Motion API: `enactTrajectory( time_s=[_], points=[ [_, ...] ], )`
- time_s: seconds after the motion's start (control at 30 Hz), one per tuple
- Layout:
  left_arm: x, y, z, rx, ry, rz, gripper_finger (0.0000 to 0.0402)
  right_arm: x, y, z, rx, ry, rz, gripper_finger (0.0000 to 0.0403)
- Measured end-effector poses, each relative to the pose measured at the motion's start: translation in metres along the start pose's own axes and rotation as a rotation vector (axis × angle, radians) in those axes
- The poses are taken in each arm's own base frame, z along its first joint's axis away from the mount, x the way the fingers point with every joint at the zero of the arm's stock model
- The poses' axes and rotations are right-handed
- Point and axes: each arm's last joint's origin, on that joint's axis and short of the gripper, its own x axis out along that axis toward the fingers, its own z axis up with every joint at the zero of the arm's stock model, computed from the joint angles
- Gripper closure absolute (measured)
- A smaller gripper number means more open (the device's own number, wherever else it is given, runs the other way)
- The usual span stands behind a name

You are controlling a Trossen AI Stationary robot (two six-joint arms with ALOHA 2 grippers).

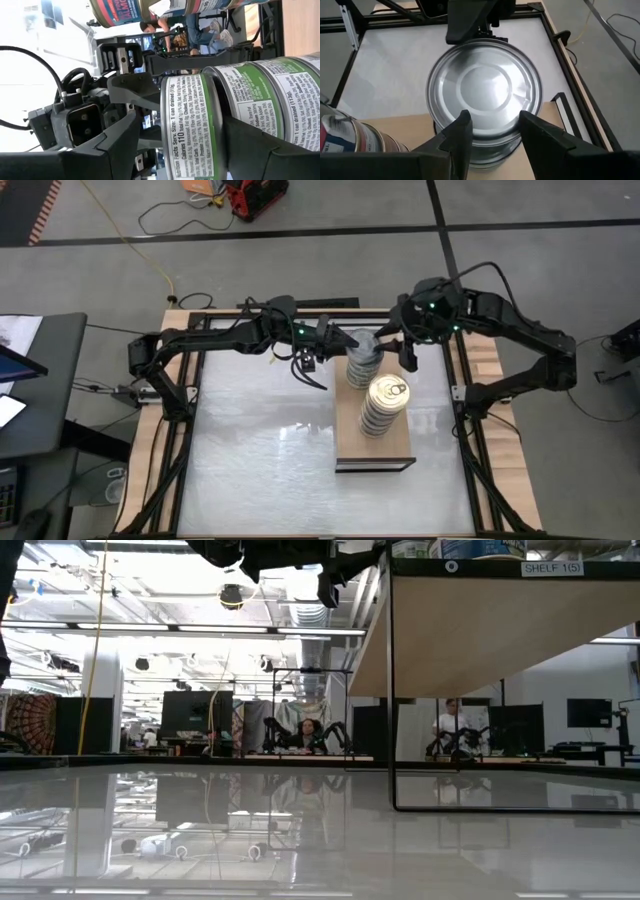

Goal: Stack canned seafood by type on shelf
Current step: Stack the green tuna can on top of the green tuna can

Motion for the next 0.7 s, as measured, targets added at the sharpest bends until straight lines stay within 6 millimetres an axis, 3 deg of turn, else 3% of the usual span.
enactTrajectory(
  time_s=[0.37, 0.7],
  points=[
    [-0.001, 0.002, -0.003, 0.094, 0.067, 0.003, 0.0157, 0.0, 0.0, 0.0, 0.006, 0.003, -0.007, 0.021],
    [-0.017, 0.021, 0.005, 0.072, 0.044, -0.031, 0.0157, 0.0, 0.0, -0.001, 0.006, 0.005, -0.005, 0.021]
  ],
)
